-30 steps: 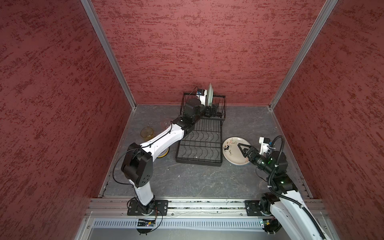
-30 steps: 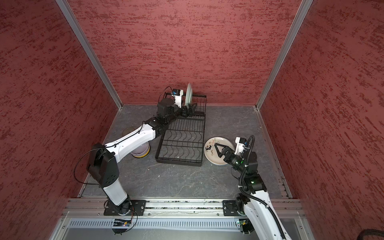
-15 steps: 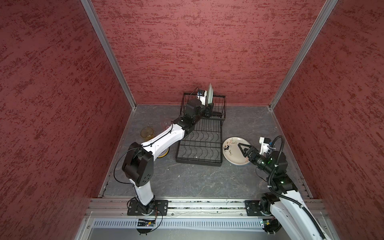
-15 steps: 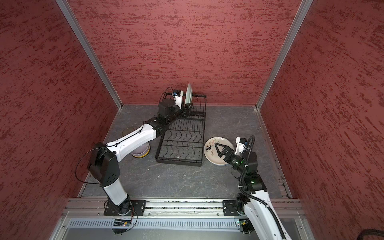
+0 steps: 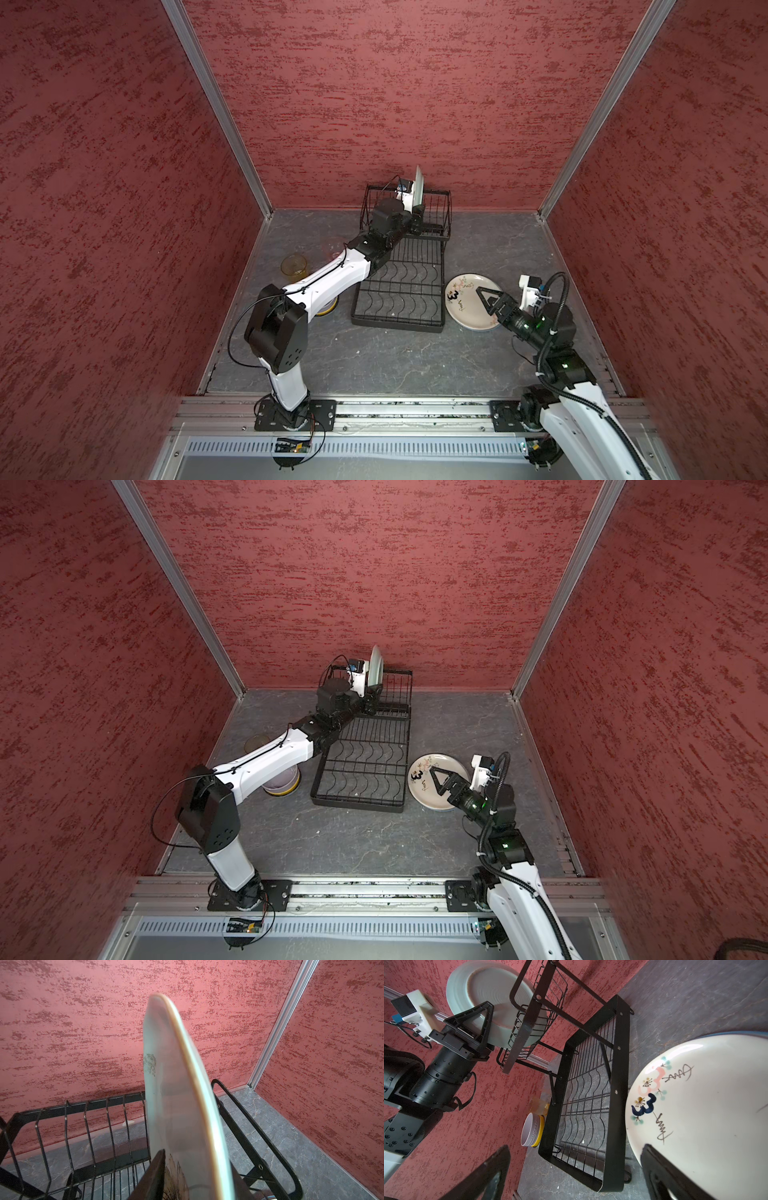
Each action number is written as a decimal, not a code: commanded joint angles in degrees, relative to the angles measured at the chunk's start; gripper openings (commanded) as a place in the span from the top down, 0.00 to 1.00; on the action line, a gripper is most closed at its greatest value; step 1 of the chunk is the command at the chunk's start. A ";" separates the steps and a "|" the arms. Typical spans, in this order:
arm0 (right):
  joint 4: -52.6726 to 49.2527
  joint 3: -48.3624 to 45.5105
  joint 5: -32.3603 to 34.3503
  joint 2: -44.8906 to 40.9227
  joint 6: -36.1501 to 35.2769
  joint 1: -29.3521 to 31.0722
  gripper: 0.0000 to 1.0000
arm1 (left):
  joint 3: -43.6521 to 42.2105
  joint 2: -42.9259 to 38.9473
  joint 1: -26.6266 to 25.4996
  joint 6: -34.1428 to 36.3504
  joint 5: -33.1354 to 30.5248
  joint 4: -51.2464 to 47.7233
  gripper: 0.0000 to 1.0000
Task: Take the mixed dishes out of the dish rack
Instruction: 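Close the left gripper on the pale green plate rim, then lift the pale green plate upward in the rack with the left gripper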
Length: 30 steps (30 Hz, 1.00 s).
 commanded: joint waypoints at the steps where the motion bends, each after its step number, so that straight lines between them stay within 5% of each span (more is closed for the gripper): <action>1: 0.14 -0.34 1.12 -0.29 -0.83 -0.12 0.01 | -0.44 -0.14 -0.26 2.32 -1.94 1.69 0.60; 30: -0.46 -0.62 0.87 0.19 -0.28 -0.20 0.01 | -3.84 -3.10 -2.09 5.84 -6.34 5.13 0.57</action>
